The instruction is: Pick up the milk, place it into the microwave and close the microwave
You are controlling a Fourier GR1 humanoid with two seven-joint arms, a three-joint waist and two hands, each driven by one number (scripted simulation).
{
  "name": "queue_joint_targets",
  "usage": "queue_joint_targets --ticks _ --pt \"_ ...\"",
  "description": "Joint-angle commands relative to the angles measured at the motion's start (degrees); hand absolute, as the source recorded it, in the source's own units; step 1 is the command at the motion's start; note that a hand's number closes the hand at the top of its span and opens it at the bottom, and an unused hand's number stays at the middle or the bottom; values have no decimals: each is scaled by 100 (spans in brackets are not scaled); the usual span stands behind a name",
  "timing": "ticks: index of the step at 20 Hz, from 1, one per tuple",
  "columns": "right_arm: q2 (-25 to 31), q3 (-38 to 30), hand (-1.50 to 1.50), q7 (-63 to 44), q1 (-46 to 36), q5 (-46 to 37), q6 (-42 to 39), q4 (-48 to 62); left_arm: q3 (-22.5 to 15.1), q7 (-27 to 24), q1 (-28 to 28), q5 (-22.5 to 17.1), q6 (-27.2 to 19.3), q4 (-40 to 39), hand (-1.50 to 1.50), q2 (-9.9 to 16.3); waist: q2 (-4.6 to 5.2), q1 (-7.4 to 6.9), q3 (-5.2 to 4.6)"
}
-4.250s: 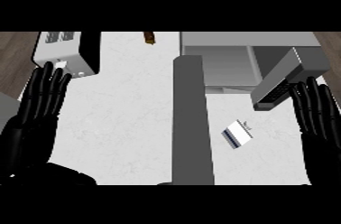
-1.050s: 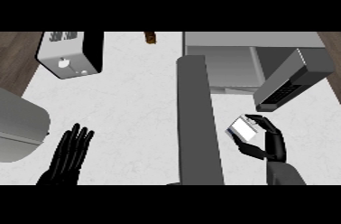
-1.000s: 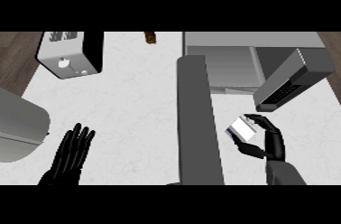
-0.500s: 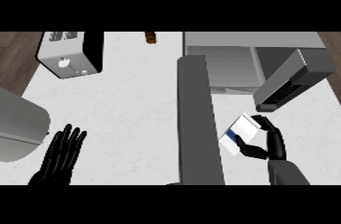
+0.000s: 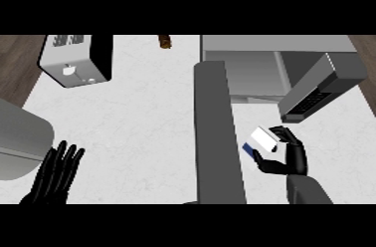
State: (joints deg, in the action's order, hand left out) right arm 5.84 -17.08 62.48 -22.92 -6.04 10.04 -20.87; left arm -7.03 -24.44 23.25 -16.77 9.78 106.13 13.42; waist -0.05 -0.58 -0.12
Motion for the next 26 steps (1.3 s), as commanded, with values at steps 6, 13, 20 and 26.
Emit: queue_joint_targets --ticks 6,13,20,26 --pt "-573 459 150 -97 170 139 128 -1213 81 -86 135 88 135 -125 -150 -171 -7 39 11" --pt "-554 1179 150 -1347 344 274 1092 -2453 628 36 -48 -306 480 -316 -150 80 -13 58 8" --pt "-317 1143 150 -2049 -517 133 1483 -2120 655 8 -191 -170 626 -520 -150 -65 10 4 12" --pt "-108 1069 150 -2279 -1040 -128 1780 -1291 647 114 -345 -77 560 -626 -150 -260 19 -13 14"
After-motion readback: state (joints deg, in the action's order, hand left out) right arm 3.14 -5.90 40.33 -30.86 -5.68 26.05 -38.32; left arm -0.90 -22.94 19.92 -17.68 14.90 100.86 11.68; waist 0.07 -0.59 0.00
